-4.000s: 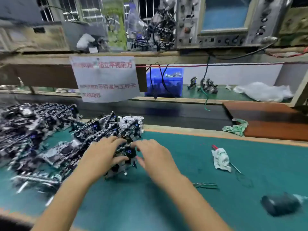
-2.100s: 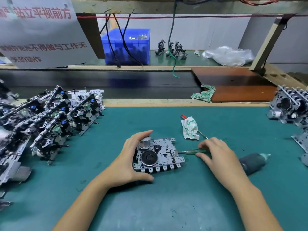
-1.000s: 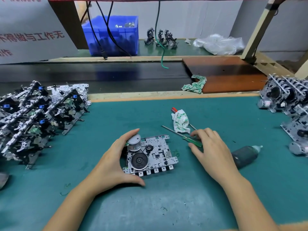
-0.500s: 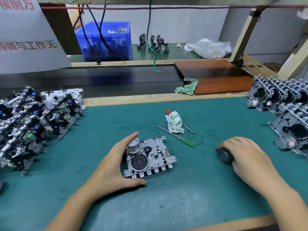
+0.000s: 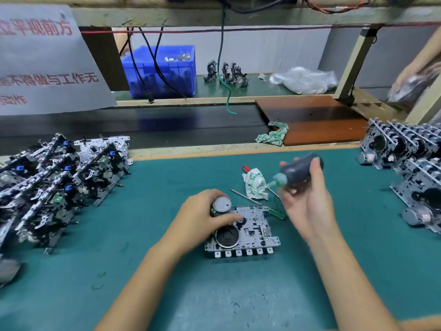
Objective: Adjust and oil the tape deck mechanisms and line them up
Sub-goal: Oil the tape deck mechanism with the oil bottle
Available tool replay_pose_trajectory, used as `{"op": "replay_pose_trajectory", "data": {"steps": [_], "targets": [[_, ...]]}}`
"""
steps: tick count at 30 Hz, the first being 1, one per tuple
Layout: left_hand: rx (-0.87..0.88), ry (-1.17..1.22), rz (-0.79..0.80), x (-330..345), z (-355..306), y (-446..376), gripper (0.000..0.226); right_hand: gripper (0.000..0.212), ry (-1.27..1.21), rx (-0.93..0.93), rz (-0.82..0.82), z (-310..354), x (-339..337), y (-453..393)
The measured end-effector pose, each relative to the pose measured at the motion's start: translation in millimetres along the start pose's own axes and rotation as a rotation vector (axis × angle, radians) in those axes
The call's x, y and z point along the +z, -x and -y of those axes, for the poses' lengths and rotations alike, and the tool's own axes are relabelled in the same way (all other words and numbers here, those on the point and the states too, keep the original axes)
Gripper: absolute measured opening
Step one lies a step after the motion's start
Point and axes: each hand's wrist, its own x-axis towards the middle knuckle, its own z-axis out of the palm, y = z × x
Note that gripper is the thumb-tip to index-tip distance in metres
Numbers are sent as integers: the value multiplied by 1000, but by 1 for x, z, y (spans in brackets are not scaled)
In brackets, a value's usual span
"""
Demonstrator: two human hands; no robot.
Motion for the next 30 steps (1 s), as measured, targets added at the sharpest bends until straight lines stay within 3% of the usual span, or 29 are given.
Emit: {"op": "replay_pose_trajectory", "data": {"steps": [2, 4, 6, 9, 11, 13, 15, 17, 18, 20, 22, 30], "targets": [[0, -91, -127, 11, -3, 1, 25, 35, -182, 71, -42, 0, -3, -3], [-104, 82, -226, 18, -9, 2, 12, 32, -344, 53, -69, 2, -8, -4], [-310, 648, -257, 21, -17, -4, 13, 27, -465, 23, -80, 2, -8, -1], [-445, 1600, -96, 21, -27, -8, 32, 26, -436, 25, -112, -6, 2, 8], [-430, 1934, 5, 26, -25, -3, 40, 28, -325, 46, -100, -14, 11, 15], [-341, 2124, 77, 36, -23, 5, 44, 32, -195, 51, -64, -24, 17, 22], [-360, 2136, 29, 46, -20, 11, 42, 40, -78, 37, -32, -34, 20, 28], [-523, 1998, -170, 47, -20, 12, 6, 48, 4, 15, -13, -42, 20, 29], [-571, 1938, -209, 49, -18, 11, 15, 49, 37, 7, -6, -45, 19, 30], [-587, 1959, -221, 50, -19, 10, 6, 49, 102, -2, 15, -49, 18, 30], [-561, 1963, -177, 49, -24, 13, 15, 43, 159, 3, 35, -50, 18, 30], [-470, 1899, -156, 44, -32, 21, 13, 33, 262, -31, 69, -52, 18, 31]]}}
